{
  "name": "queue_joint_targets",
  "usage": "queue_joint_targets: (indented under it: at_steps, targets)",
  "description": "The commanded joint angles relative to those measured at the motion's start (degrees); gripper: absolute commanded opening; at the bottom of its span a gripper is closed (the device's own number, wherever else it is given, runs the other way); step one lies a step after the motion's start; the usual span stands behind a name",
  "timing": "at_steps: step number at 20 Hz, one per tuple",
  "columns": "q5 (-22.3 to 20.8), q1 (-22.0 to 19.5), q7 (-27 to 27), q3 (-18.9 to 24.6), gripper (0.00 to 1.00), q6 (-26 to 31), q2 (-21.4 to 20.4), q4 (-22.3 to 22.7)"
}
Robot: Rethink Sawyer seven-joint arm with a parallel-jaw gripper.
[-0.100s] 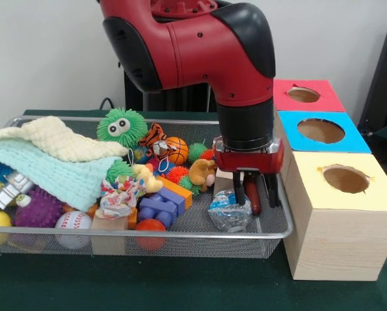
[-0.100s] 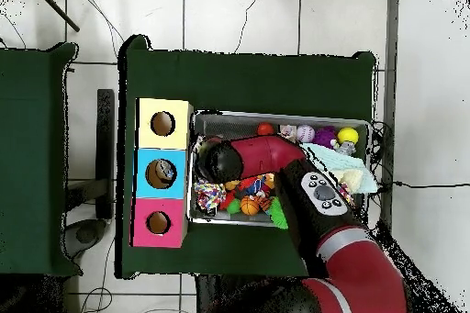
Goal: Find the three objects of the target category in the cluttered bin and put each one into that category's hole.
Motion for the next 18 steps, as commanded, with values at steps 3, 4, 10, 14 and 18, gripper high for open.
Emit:
queue_joint_targets:
  at_steps: [3,4,10,14,18]
  targets:
    - [-4.1,-5.1,-20.8,10.5,1.0,9.3,3.6,2.4]
    - [-4.2,-5.7,-21.2,11.3,1.0,9.5,3.9,2.7]
    - [-4.7,-8.7,-22.5,14.5,1.0,10.8,4.7,4.2]
    - [-5.7,-9.3,-20.6,13.8,1.0,10.6,3.0,5.1]
    - [-6.3,-10.9,-21.0,14.2,1.0,10.9,2.6,5.6]
